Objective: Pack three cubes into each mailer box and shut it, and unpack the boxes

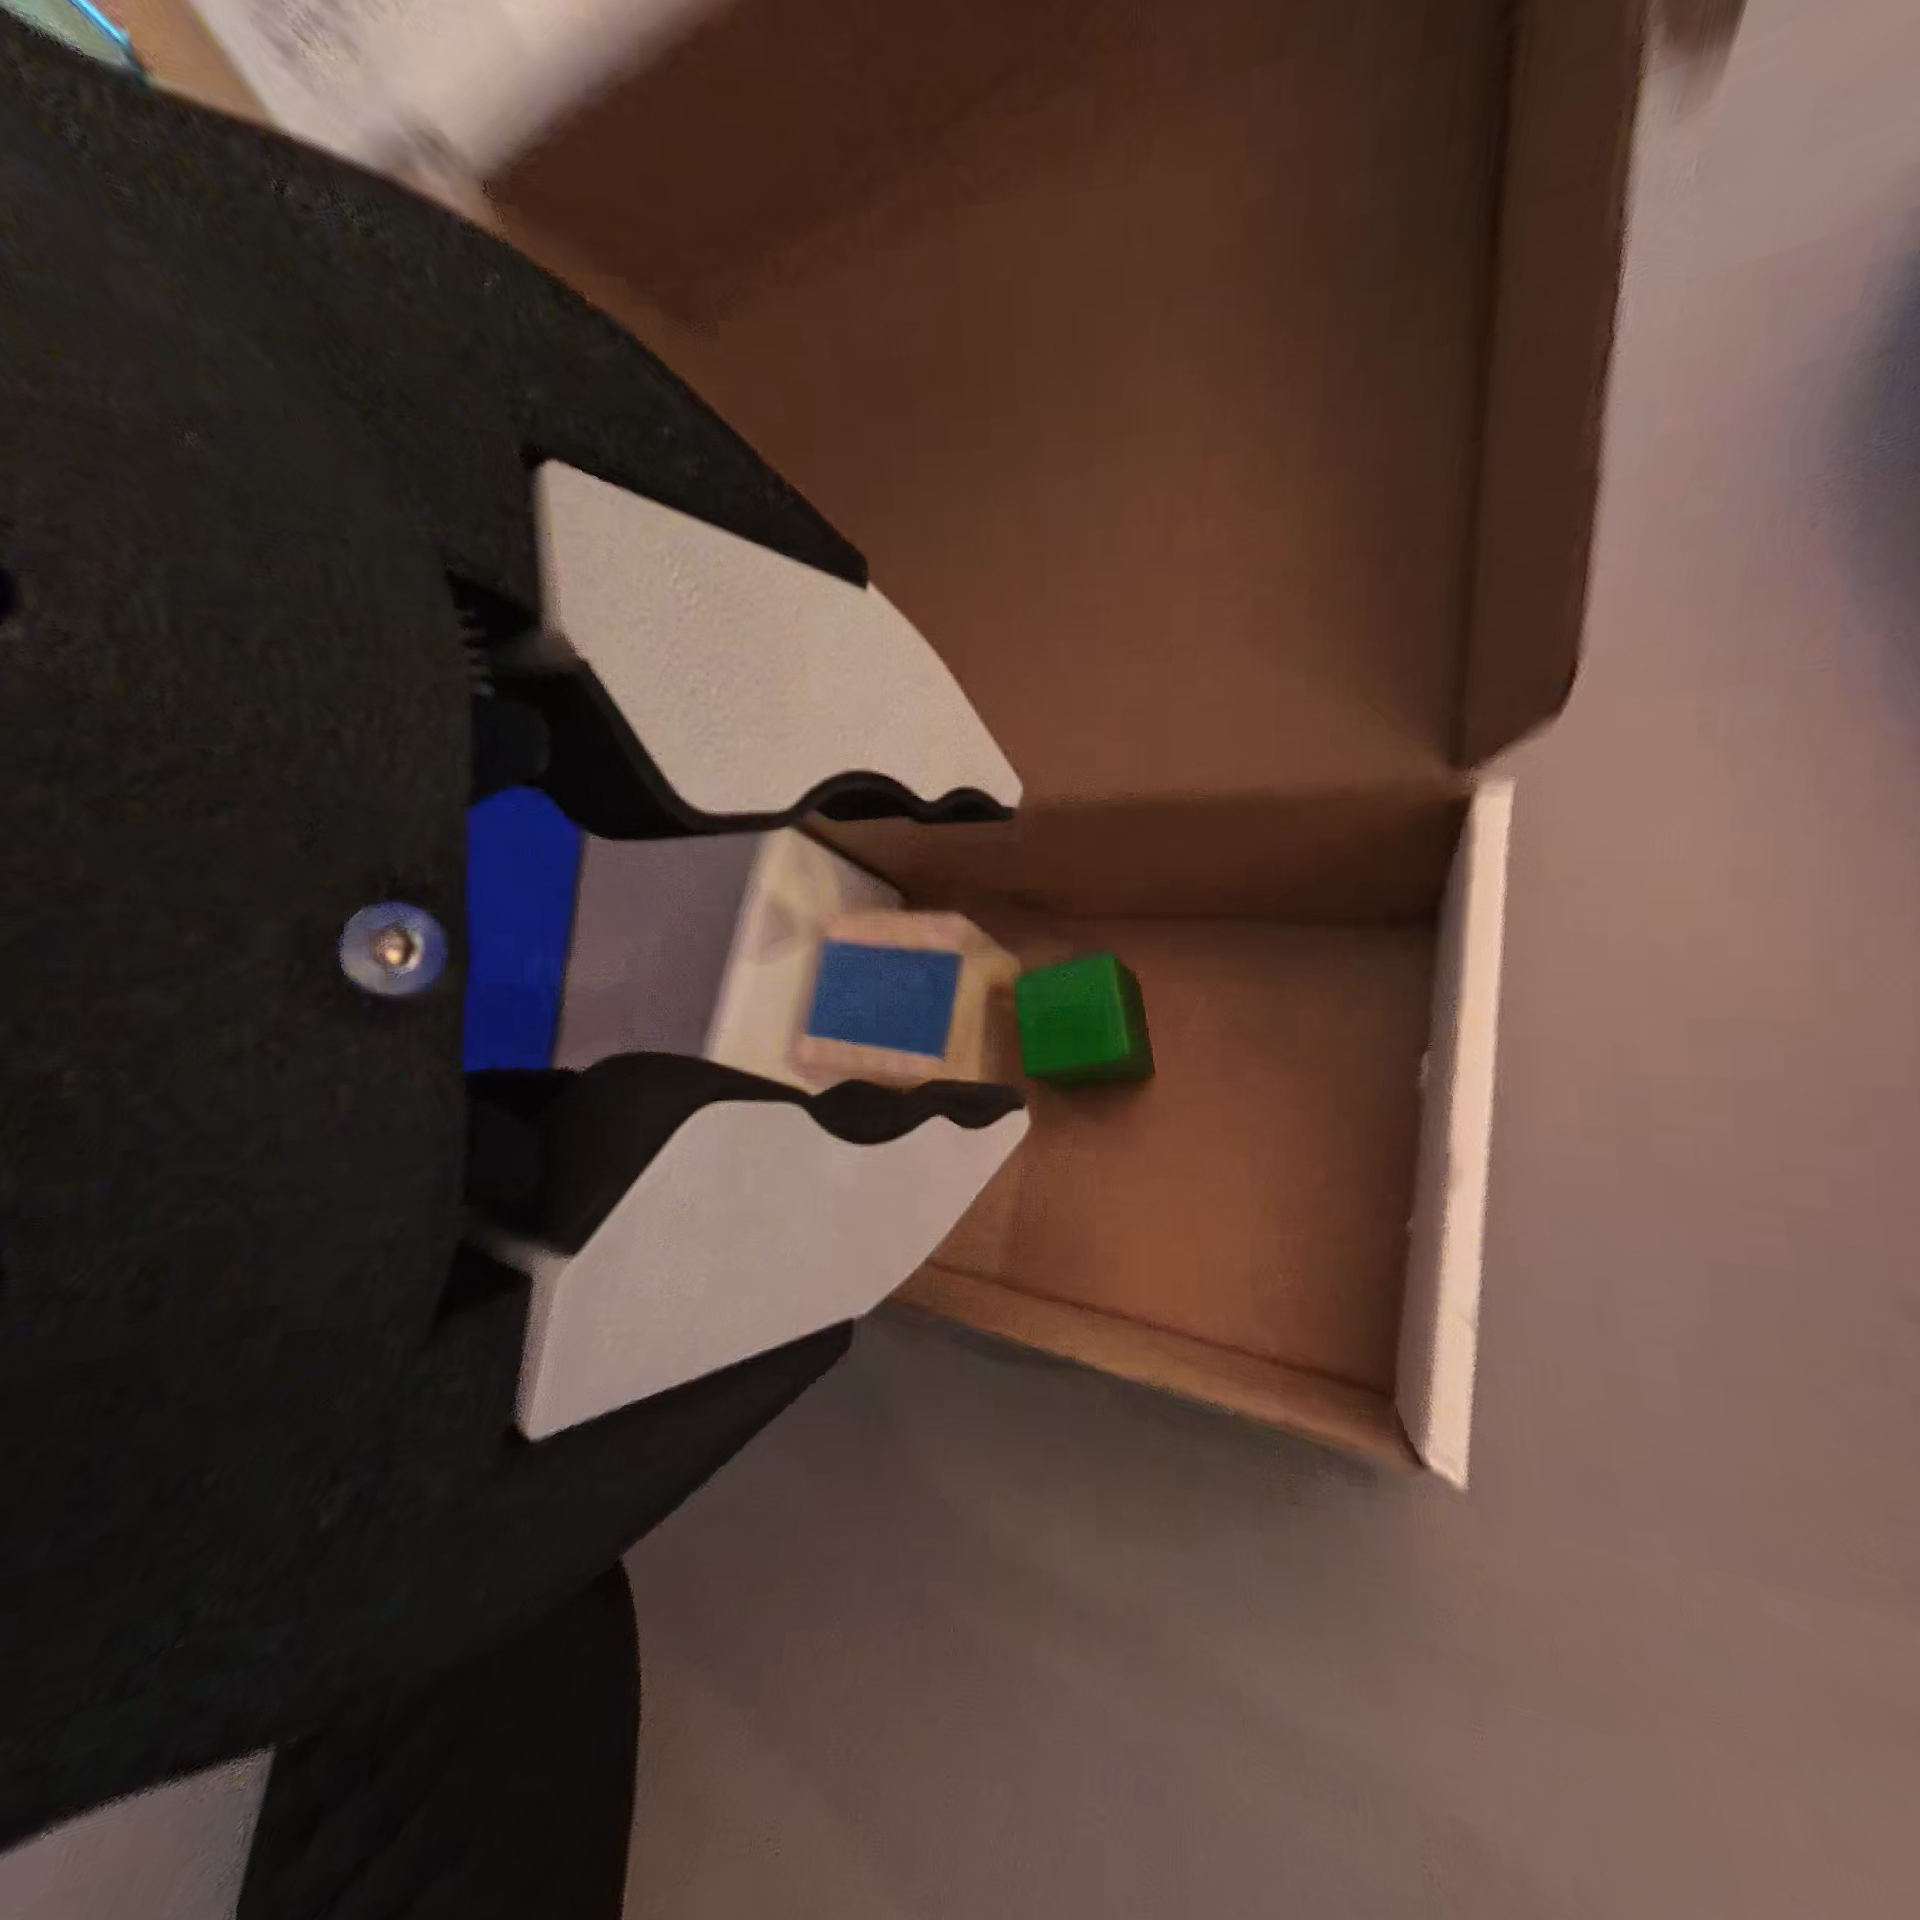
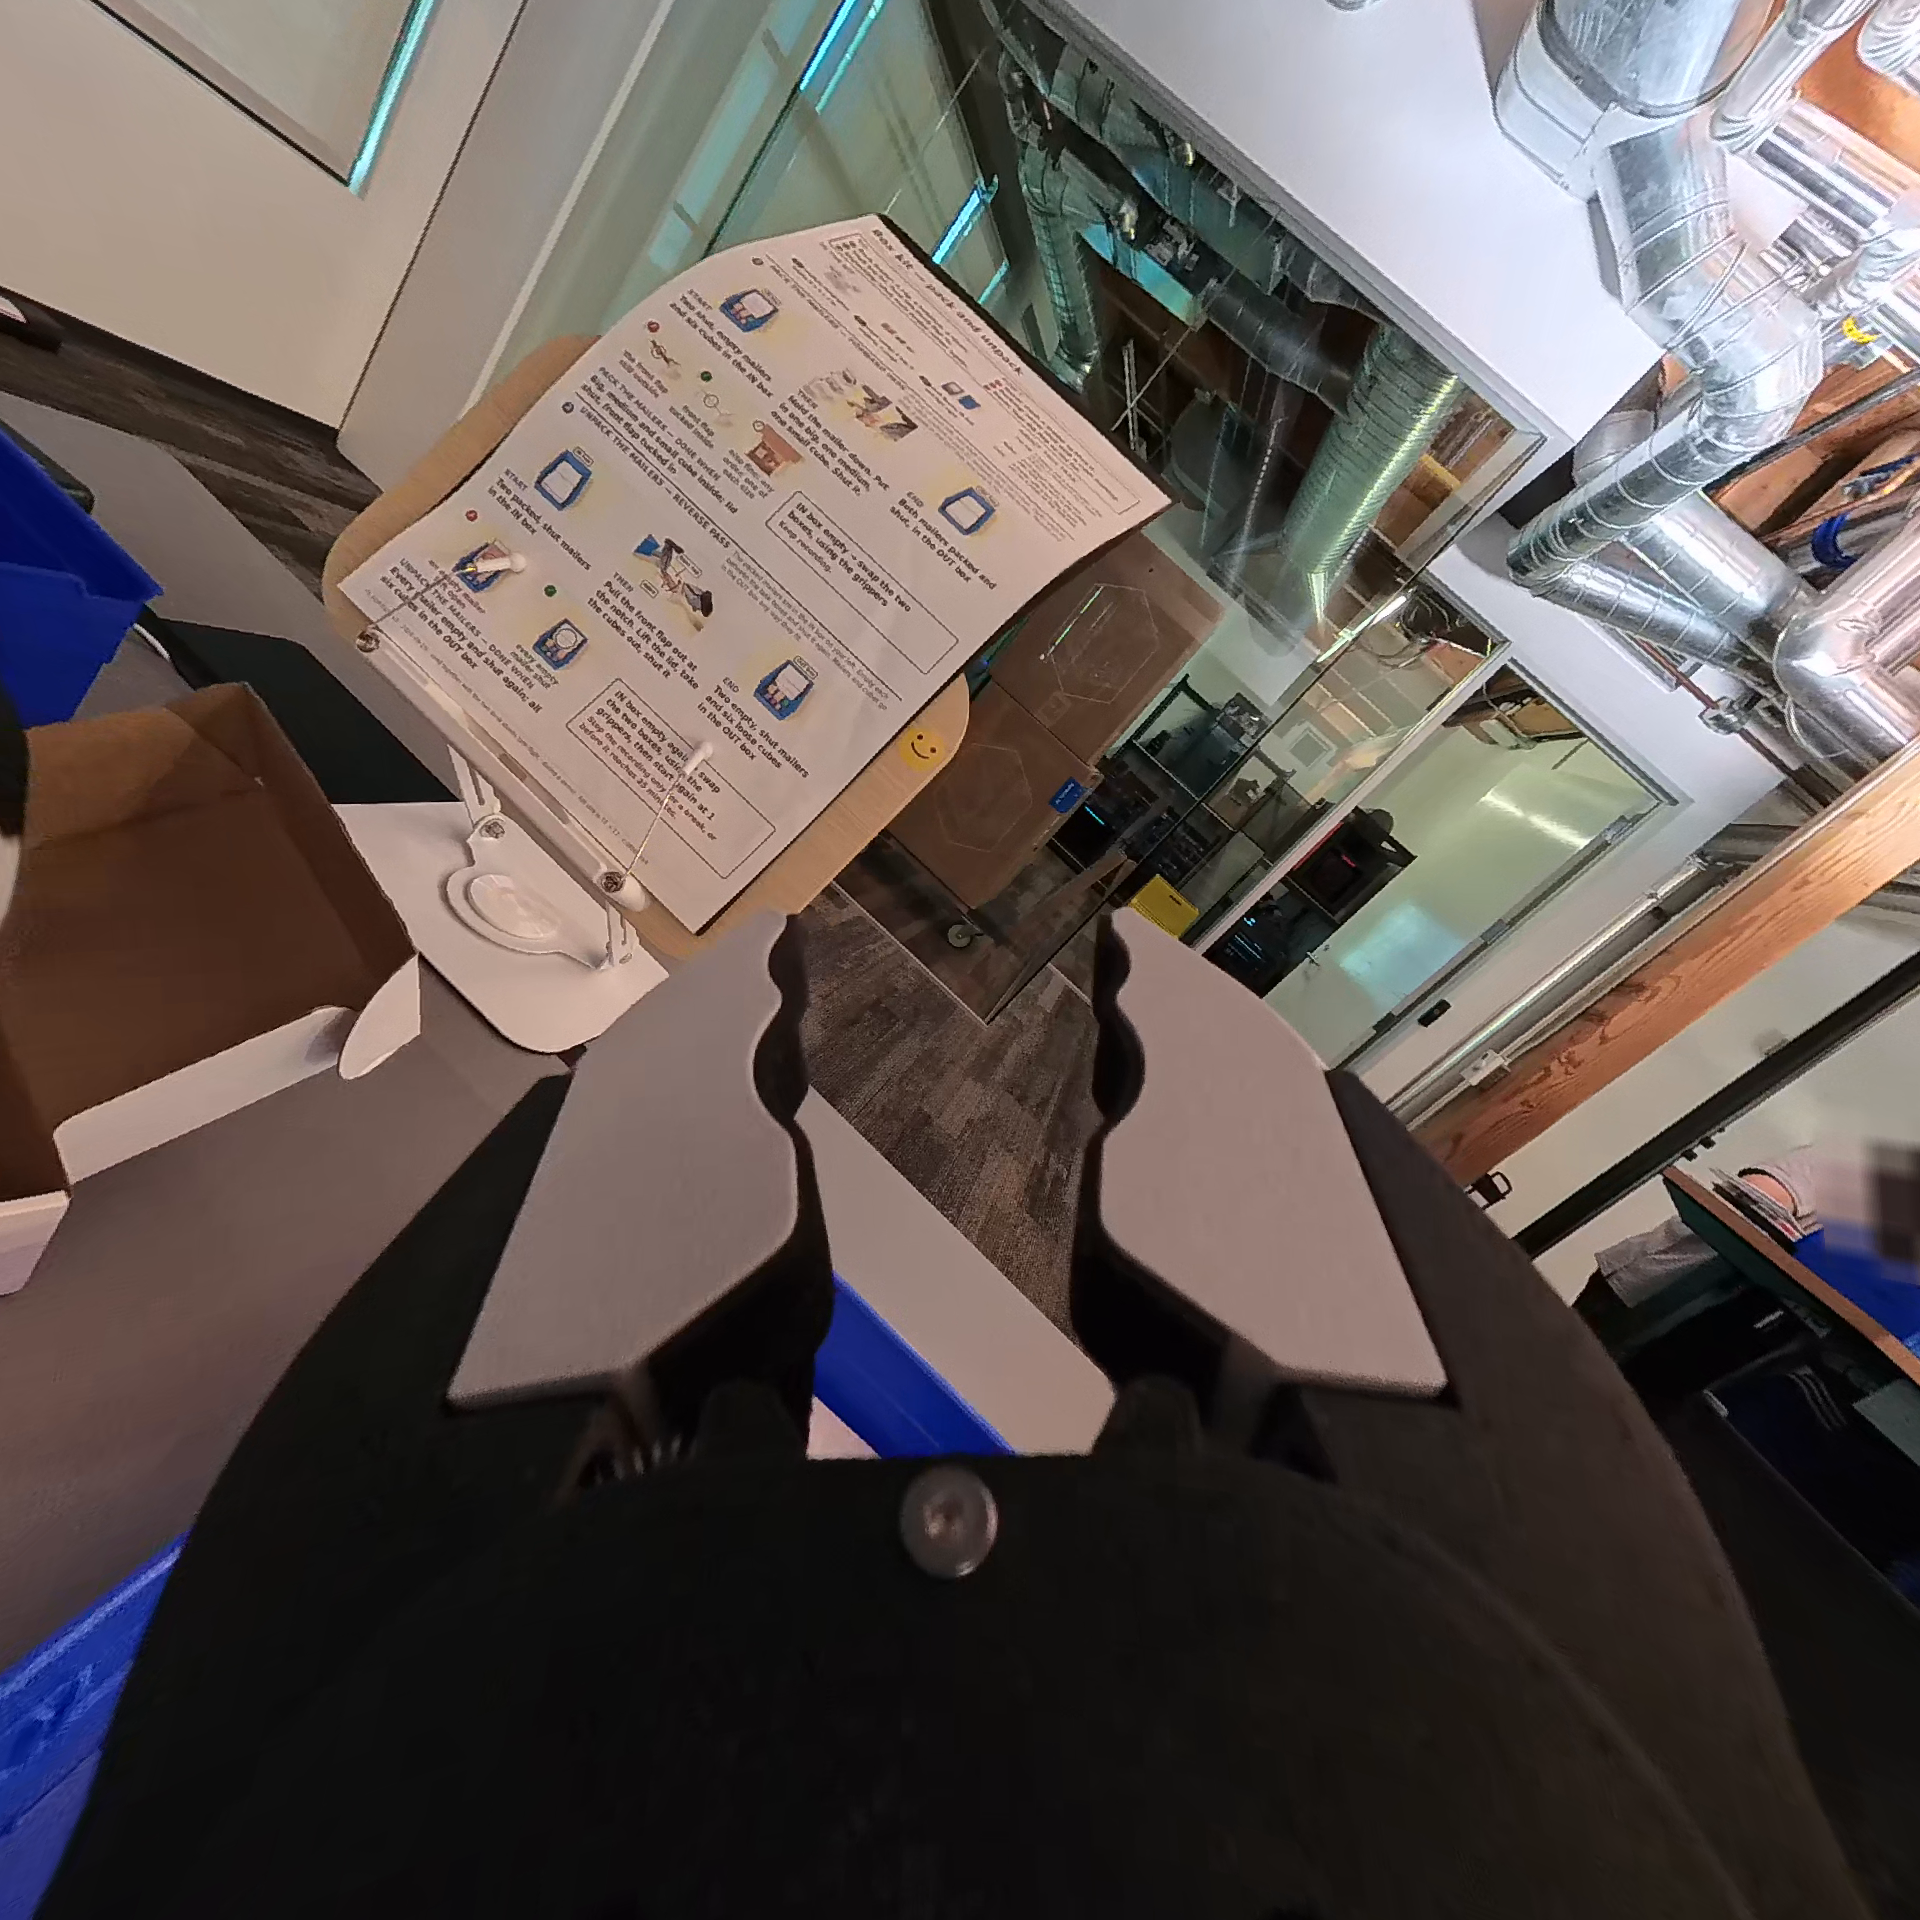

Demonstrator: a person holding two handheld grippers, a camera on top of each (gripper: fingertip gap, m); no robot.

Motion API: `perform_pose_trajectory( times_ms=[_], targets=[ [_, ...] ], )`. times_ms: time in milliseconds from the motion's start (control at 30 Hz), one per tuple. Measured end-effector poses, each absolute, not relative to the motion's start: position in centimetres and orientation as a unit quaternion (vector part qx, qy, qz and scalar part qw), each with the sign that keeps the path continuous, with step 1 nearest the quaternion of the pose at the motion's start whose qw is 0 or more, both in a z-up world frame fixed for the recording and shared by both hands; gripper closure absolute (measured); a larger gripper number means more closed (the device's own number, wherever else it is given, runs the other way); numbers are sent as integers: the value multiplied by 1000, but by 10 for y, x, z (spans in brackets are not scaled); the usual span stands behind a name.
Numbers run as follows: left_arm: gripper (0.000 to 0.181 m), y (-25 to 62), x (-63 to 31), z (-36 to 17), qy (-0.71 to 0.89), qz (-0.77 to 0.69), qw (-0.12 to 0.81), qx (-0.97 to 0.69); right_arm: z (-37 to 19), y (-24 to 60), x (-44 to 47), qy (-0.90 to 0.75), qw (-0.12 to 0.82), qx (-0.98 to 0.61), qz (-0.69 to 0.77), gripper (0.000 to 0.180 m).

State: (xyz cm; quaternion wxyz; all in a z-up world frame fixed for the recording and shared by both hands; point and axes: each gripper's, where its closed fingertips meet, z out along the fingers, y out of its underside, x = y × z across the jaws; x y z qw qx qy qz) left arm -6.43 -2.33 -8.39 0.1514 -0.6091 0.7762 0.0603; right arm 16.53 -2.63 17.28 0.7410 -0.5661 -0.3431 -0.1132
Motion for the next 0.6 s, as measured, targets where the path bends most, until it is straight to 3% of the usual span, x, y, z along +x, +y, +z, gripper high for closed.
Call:
perform_pose_trajectory(
  times_ms=[133,200,300,367,467,533,567,600],
  targets=[
    [135,-26,-70,59,690,51,400,-601,174,-27,170,-335,746,-566,-109,126],
    [125,-24,-105,127,602,56,512,-610,174,-27,172,-332,746,-567,-109,126],
    [120,-23,-176,168,511,49,581,-631,171,-24,173,-333,741,-573,-111,126],
    [119,-17,-221,149,470,34,565,-677,169,-21,171,-335,738,-575,-110,126],
    [104,-11,-277,61,441,12,420,-793,163,-16,166,-342,730,-582,-109,126],
    [115,-8,-308,2,432,30,345,-833,160,-13,163,-347,724,-586,-112,126],
    [131,-12,-318,-27,433,25,303,-849,159,-11,161,-346,723,-587,-113,126],
    [130,-13,-326,-52,424,17,269,-865,157,-9,158,-349,721,-588,-111,126]
  ],
)
